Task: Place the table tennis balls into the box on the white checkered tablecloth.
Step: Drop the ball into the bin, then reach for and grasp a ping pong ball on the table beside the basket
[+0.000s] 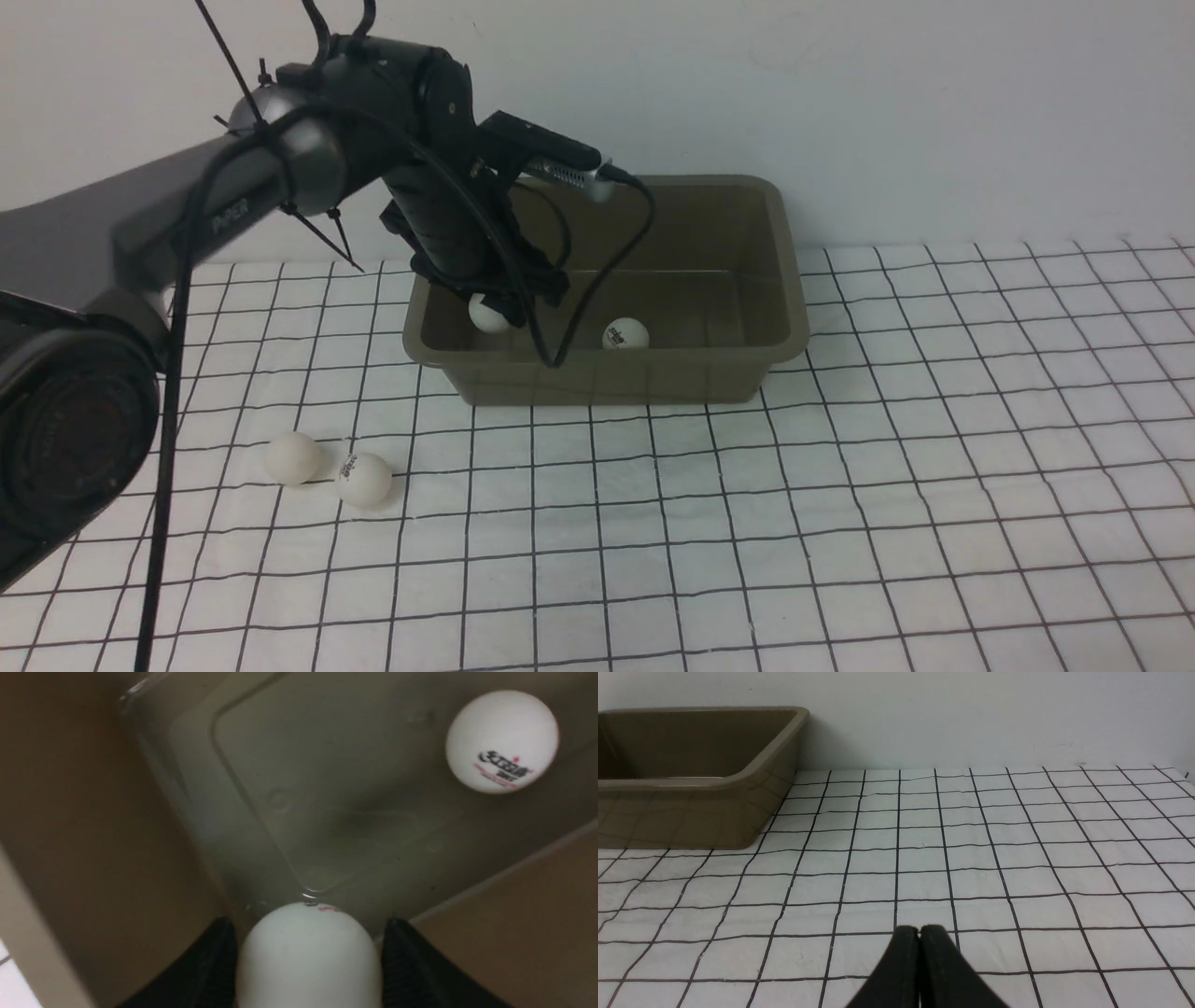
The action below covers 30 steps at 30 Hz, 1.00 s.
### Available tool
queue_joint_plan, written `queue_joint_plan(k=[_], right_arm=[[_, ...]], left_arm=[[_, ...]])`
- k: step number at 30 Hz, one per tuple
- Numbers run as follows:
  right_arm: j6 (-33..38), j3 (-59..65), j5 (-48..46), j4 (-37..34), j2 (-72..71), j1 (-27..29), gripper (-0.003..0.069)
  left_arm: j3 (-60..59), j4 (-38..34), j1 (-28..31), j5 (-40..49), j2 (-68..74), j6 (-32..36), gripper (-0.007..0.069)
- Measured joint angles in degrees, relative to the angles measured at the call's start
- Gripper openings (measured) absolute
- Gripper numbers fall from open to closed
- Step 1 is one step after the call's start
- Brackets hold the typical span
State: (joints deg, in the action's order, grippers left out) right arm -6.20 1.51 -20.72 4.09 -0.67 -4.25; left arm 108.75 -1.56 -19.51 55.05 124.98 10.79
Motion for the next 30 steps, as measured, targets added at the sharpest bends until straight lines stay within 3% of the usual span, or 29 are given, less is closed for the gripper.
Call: queue_joint_plan(k=[4, 8, 13, 17, 21, 25, 30], right_arm=[[0.0, 0.0, 0.0, 0.0, 0.0, 0.0, -0.0017], [0.0, 0.0, 0.0, 0.0, 0.0, 0.0, -0.0017], [0.0, 0.0, 0.0, 0.0, 0.0, 0.0, -0.0017], [0.0, 0.0, 0.0, 0.0, 0.0, 0.0, -0.0017], [0.0, 0.0, 0.0, 0.0, 0.0, 0.0, -0.0017], [0.0, 0.0, 0.0, 0.0, 0.0, 0.0, -0.0017], [0.0, 0.0, 0.0, 0.0, 0.0, 0.0, -0.0017]], left_arm=[[2.5, 0.1, 0.0, 1.6, -0.1, 0.7, 0.0433], [9.1, 2.9, 0.0, 9.5, -1.2, 0.9, 0.0538], [13.8, 8.0, 0.3, 15.4, -5.9, 1.0, 0.0553], [12.7, 7.7, 3.2, 15.8, -9.9, -1.1, 0.0552], [6.0, 5.4, 7.7, 15.8, -14.3, -2.1, 0.0552], [-9.1, 4.4, 12.0, 15.7, -20.2, -2.1, 0.0552], [-27.6, 2.6, 13.6, 7.5, -25.8, -2.3, 0.0552]])
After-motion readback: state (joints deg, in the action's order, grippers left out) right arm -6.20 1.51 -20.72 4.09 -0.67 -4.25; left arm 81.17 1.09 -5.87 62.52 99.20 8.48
